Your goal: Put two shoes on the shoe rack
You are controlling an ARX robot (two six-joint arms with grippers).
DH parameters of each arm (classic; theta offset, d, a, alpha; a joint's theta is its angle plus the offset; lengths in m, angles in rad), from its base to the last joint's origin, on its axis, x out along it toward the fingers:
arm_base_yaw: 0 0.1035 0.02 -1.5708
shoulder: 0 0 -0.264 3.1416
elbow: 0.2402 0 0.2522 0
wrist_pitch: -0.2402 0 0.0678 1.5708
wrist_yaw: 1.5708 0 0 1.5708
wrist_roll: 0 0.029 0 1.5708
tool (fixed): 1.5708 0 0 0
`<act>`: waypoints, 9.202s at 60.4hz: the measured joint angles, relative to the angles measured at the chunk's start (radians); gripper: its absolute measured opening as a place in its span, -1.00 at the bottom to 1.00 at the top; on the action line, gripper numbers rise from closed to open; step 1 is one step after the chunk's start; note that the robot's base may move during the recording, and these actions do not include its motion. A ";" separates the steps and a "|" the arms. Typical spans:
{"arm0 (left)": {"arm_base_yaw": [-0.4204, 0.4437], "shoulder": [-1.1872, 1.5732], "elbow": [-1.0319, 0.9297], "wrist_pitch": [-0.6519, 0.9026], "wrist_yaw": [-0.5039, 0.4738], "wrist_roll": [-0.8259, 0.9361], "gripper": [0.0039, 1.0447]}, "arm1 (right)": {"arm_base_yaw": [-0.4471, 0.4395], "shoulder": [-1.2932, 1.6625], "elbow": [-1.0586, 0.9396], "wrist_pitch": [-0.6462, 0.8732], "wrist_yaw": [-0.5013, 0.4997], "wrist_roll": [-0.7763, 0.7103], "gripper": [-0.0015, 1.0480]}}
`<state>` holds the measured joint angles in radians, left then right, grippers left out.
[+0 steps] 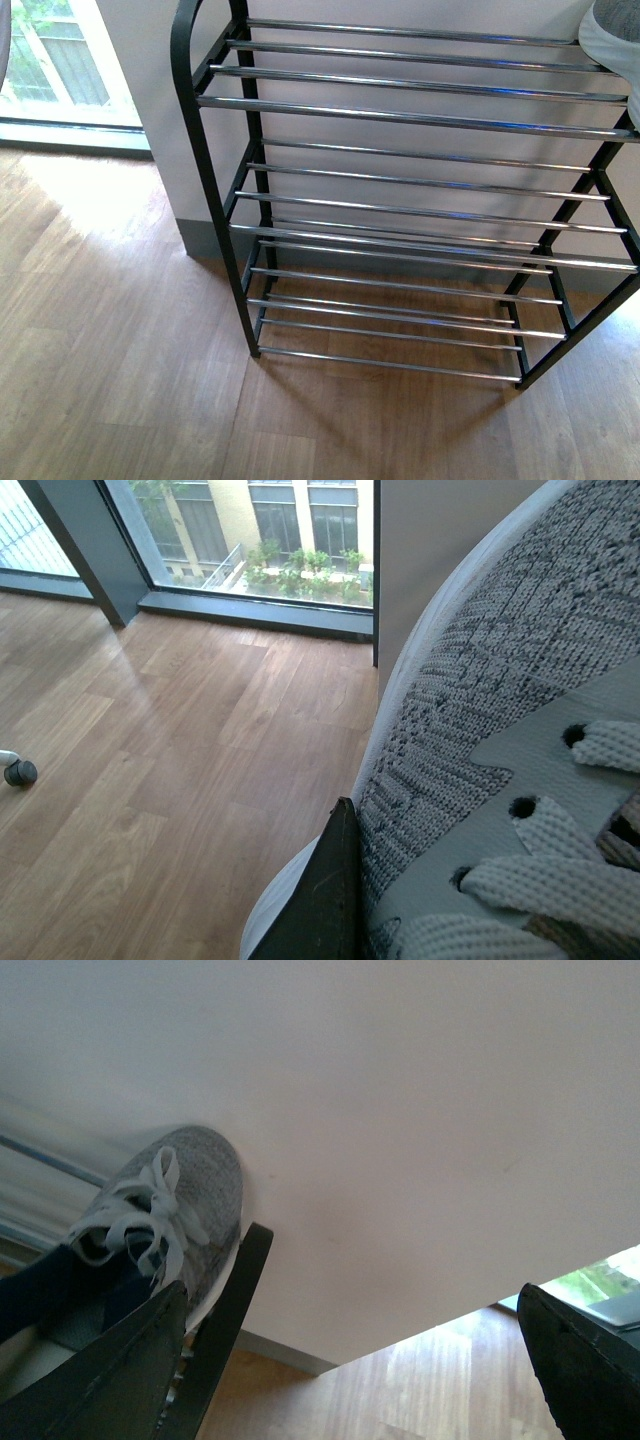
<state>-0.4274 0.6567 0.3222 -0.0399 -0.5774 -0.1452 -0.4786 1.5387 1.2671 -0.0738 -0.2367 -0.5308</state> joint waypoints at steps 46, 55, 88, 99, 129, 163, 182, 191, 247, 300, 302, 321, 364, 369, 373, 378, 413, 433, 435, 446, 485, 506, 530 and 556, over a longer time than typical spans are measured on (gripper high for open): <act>0.000 0.000 0.000 0.000 -0.002 0.000 -0.97 | 0.072 -0.705 -0.917 0.549 -0.153 0.501 -0.41; 0.000 0.000 0.000 0.000 0.002 0.000 -0.97 | 0.147 -0.784 -1.001 0.549 -0.080 0.514 -0.85; 0.000 0.000 0.000 0.000 0.000 0.000 -0.97 | 0.352 -1.050 -1.181 0.468 0.116 0.520 -0.97; 0.000 0.000 0.000 0.000 0.001 0.000 -0.97 | 0.472 -1.149 -1.214 0.407 0.227 0.520 -0.97; 0.000 0.000 0.000 0.000 0.001 0.000 -0.97 | 0.475 -1.318 -1.248 0.296 0.237 0.520 -0.97; 0.000 0.000 0.000 0.000 -0.001 0.000 -0.97 | 0.475 -1.532 -1.248 0.077 0.237 0.520 -0.97; 0.000 0.000 0.000 0.000 0.001 0.000 -0.97 | 0.475 -1.532 -1.248 0.077 0.237 0.520 -0.26; 0.002 0.000 0.000 0.000 -0.009 0.000 -0.97 | 0.475 -1.533 -1.248 0.077 0.233 0.520 0.21; 0.098 0.367 0.410 0.018 0.320 -0.311 -0.97 | 0.477 -1.534 -1.248 0.074 0.239 0.521 0.82; -0.069 1.497 1.516 -0.420 0.529 -0.832 -0.97 | 0.477 -1.534 -1.248 0.074 0.239 0.521 0.82; -0.072 1.519 1.540 -0.425 0.533 -0.853 -0.97 | 0.477 -1.534 -1.248 0.074 0.239 0.521 0.82; -0.089 1.591 1.631 -0.441 0.554 -0.914 -0.97 | 0.477 -1.534 -1.248 0.074 0.239 0.521 0.82; -0.157 1.372 1.429 -0.310 0.655 -1.060 0.86 | 0.477 -1.534 -1.248 0.074 0.239 0.521 0.82; -0.162 1.299 1.367 -0.280 0.607 -0.978 0.82 | 0.477 -1.534 -1.248 0.074 0.239 0.521 0.82; -0.163 1.240 1.323 -0.270 0.541 -0.898 0.83 | 0.477 -1.534 -1.248 0.074 0.239 0.521 0.82; -0.158 1.170 1.273 -0.212 0.430 -0.769 0.83 | 0.477 -1.534 -1.248 0.074 0.237 0.521 0.82; 0.022 -0.128 0.205 -0.195 -0.224 -0.083 0.83 | 0.477 -1.534 -1.248 0.074 0.237 0.521 0.82; 0.257 -0.362 -0.124 0.130 0.407 0.116 0.09 | 0.477 -1.535 -1.248 0.074 0.237 0.521 0.82; 0.269 -0.377 -0.132 0.133 0.425 0.121 -0.01 | 0.477 -1.534 -1.248 0.074 0.237 0.521 0.82; 0.412 -0.428 -0.194 0.135 0.566 0.131 -0.66 | 0.477 -1.534 -1.248 0.074 0.237 0.521 0.82; 0.423 -0.635 -0.298 0.036 0.576 0.136 -0.98 | 0.477 -1.534 -1.248 0.074 0.237 0.521 0.82; 0.423 -0.640 -0.307 0.038 0.576 0.137 -0.97 | 0.477 -1.535 -1.248 0.074 0.237 0.521 0.82; 0.423 -0.641 -0.308 0.038 0.576 0.137 0.48 | 0.477 -1.534 -1.248 0.074 0.237 0.521 0.82; 0.423 -0.641 -0.307 0.038 0.576 0.138 0.83 | 0.477 -1.534 -1.248 0.074 0.237 0.521 0.82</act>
<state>-0.0044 0.0154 0.0147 -0.0021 -0.0010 -0.0067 -0.0017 0.0048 0.0193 -0.0002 0.0002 -0.0101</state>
